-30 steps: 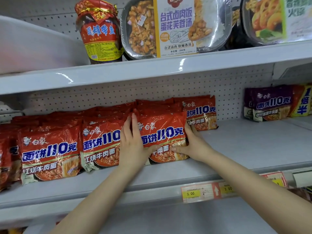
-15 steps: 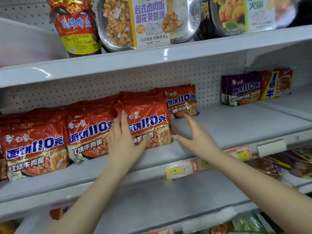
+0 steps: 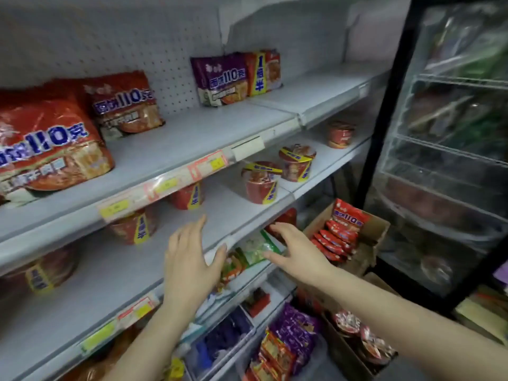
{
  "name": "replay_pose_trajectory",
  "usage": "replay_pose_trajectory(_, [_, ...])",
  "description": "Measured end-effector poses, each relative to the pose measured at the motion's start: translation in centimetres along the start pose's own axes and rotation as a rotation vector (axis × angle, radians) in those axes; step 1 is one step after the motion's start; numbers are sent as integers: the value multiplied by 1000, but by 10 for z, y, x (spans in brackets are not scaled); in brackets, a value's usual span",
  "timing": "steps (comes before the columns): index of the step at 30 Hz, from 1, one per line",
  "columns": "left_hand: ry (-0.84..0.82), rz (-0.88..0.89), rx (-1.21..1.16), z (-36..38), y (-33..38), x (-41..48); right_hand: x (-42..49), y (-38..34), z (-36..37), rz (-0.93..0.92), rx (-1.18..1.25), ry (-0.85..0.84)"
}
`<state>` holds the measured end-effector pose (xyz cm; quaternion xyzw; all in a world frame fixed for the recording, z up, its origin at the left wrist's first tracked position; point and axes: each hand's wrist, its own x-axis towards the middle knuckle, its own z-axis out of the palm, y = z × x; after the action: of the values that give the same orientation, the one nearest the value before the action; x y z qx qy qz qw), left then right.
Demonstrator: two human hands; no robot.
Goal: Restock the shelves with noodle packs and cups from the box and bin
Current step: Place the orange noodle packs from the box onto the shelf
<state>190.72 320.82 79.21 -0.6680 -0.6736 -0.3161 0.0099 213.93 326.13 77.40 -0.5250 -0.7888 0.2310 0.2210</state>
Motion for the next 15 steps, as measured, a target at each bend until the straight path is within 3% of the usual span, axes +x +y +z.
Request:
replay_pose_trajectory(7, [-389, 56, -128, 116, 70, -4, -78, 123, -39, 402, -16, -16])
replay_pose_trajectory(15, [-650, -14, -151, 238, 102, 31, -61, 230, -38, 575, 32, -80])
